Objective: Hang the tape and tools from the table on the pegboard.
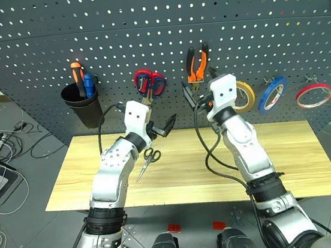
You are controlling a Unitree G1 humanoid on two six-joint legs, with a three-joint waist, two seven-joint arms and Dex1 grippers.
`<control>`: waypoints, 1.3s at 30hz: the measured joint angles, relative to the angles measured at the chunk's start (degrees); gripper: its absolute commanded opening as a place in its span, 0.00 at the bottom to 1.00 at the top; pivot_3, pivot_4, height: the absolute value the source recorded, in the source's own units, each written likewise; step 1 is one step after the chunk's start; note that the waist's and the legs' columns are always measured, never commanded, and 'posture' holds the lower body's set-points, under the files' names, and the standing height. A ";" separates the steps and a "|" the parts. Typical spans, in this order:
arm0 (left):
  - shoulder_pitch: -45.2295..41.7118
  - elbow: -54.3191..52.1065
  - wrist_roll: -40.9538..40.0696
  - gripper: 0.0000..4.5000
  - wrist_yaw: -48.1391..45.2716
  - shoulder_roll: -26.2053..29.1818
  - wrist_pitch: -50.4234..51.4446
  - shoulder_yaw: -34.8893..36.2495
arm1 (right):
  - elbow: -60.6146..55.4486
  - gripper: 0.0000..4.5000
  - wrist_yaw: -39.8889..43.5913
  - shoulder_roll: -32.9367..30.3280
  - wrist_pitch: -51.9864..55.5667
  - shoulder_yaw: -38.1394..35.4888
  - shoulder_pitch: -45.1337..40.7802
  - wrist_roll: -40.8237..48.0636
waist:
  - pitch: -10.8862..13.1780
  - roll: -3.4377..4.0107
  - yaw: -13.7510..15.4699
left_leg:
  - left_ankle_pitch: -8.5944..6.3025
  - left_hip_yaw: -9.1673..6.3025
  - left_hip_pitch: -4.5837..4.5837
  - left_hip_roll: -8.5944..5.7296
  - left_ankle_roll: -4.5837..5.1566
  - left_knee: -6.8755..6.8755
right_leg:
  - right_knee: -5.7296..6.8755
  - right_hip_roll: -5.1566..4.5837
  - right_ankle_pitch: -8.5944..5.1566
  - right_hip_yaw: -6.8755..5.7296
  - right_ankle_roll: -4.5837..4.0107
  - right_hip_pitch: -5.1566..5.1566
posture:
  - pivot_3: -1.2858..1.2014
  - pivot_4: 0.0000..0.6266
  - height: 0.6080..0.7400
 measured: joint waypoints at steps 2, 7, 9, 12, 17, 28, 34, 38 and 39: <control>0.92 -0.55 0.49 1.00 0.96 -0.04 1.14 -0.41 | -4.00 1.00 2.13 -1.69 3.81 0.89 2.00 0.24 | 0.06 -0.02 -0.04 | -0.01 0.00 0.01 -0.01 0.01 0.00 | -0.04 0.00 0.00 0.00 0.00 0.02 | 0.59 0.35 1.00; 6.81 -2.76 3.34 1.00 6.71 0.03 8.20 -0.25 | -13.55 1.00 15.21 -11.90 12.40 3.11 11.60 6.92 | 1.77 -0.22 -0.21 | -0.02 -0.25 0.10 -0.01 0.05 0.05 | -0.09 -0.02 -0.01 -0.03 -0.02 0.21 | 0.58 0.42 1.00; 9.30 -2.82 4.04 1.00 8.12 0.17 11.05 -0.27 | -15.60 1.00 19.96 -15.10 15.07 3.78 14.68 9.46 | 2.97 -0.27 -0.81 | 0.00 -0.48 0.06 -0.01 0.08 0.08 | -0.02 -0.02 -0.01 -0.11 -0.02 0.20 | 0.57 0.47 1.00; 10.22 -2.72 4.63 1.00 9.04 0.87 13.92 -0.19 | -19.34 1.00 25.26 -19.59 17.03 4.49 17.08 11.95 | 4.49 -0.30 -1.35 | 0.02 -0.73 0.00 -0.01 0.10 0.08 | -0.02 -0.01 -0.03 -0.29 -0.05 0.21 | 0.57 0.52 1.00; 8.22 3.50 5.35 1.00 7.52 6.40 16.17 0.94 | -21.27 1.00 29.21 -22.69 17.35 5.99 18.11 13.07 | 6.90 -0.45 -2.66 | 0.02 -0.93 0.00 0.00 0.09 0.07 | 0.04 -0.02 -0.08 -0.47 -0.14 0.23 | 0.56 0.58 1.00; 2.07 13.30 5.59 1.00 -1.48 13.50 17.77 0.69 | -24.05 1.00 26.93 -19.12 22.48 9.99 15.73 12.99 | 11.36 -0.56 -2.95 | 0.08 -1.05 -0.11 0.00 -0.01 0.09 | 0.12 -0.04 -0.09 -0.58 -0.15 0.12 | 0.55 0.70 1.00; -1.46 17.63 6.19 1.00 -4.11 13.81 16.92 0.01 | -24.18 1.00 26.05 -19.25 23.63 10.24 15.19 12.86 | 12.99 -0.42 -2.87 | 0.15 -1.12 -0.17 -0.01 -0.13 0.09 | 0.15 -0.05 -0.09 -0.67 -0.15 0.07 | 0.55 0.74 1.00; -3.99 20.11 7.14 0.82 -5.68 13.85 16.01 -1.62 | -24.18 1.00 25.90 -19.28 23.67 10.26 15.13 12.40 | 13.11 -0.34 -2.93 | 0.16 -1.11 -0.16 -0.01 -0.14 0.08 | 0.15 -0.04 -0.09 -0.66 -0.14 0.07 | 0.55 0.74 1.00; -4.39 20.49 7.31 0.76 -6.19 13.85 15.89 -1.86 | -24.18 1.00 25.86 -19.24 23.67 10.26 15.10 12.36 | 13.13 -0.33 -2.95 | 0.16 -1.11 -0.16 -0.01 -0.14 0.08 | 0.15 -0.04 -0.09 -0.66 -0.14 0.07 | 0.55 0.74 1.00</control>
